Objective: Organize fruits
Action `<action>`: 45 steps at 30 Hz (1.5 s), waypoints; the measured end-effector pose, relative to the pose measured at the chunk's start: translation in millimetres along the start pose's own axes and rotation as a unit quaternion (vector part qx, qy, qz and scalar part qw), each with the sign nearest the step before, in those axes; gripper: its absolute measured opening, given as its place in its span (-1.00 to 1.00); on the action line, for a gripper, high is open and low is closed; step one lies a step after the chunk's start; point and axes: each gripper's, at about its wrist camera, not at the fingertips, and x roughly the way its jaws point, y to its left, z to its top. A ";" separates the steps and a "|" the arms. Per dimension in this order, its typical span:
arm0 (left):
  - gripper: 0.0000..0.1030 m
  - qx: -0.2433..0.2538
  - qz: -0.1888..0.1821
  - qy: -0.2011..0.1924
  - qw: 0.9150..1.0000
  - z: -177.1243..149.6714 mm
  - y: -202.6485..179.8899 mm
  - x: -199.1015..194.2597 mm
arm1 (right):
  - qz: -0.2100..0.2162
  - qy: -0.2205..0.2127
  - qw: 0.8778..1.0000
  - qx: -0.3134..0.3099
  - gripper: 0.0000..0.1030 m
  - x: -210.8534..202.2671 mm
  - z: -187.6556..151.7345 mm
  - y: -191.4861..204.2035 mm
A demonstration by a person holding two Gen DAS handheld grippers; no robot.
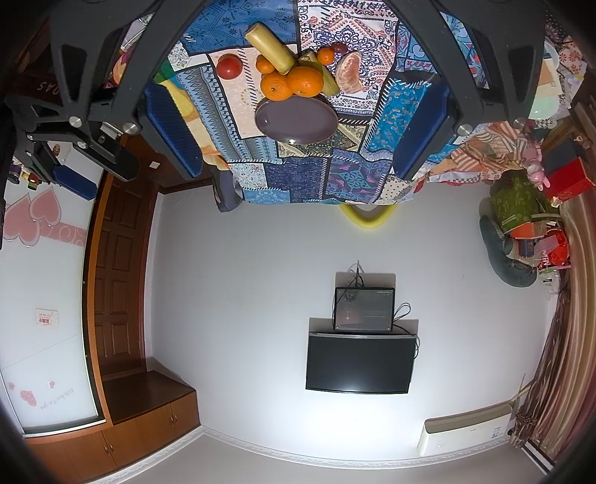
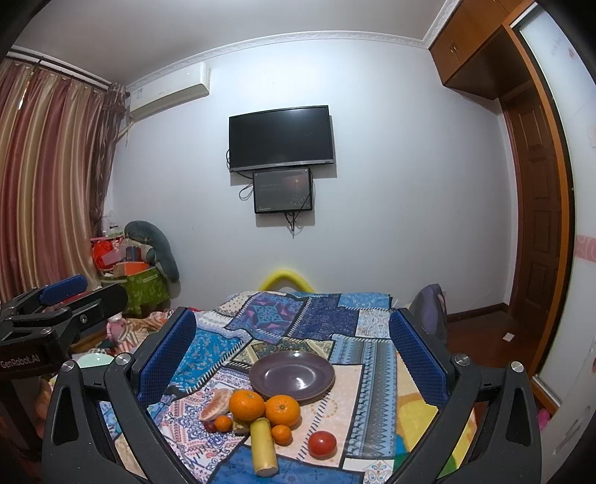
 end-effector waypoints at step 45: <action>1.00 0.006 -0.020 0.194 0.981 -65.7 31.9 160.0 | 0.009 0.163 0.986 0.012 1.00 100.0 -52.7 -36.8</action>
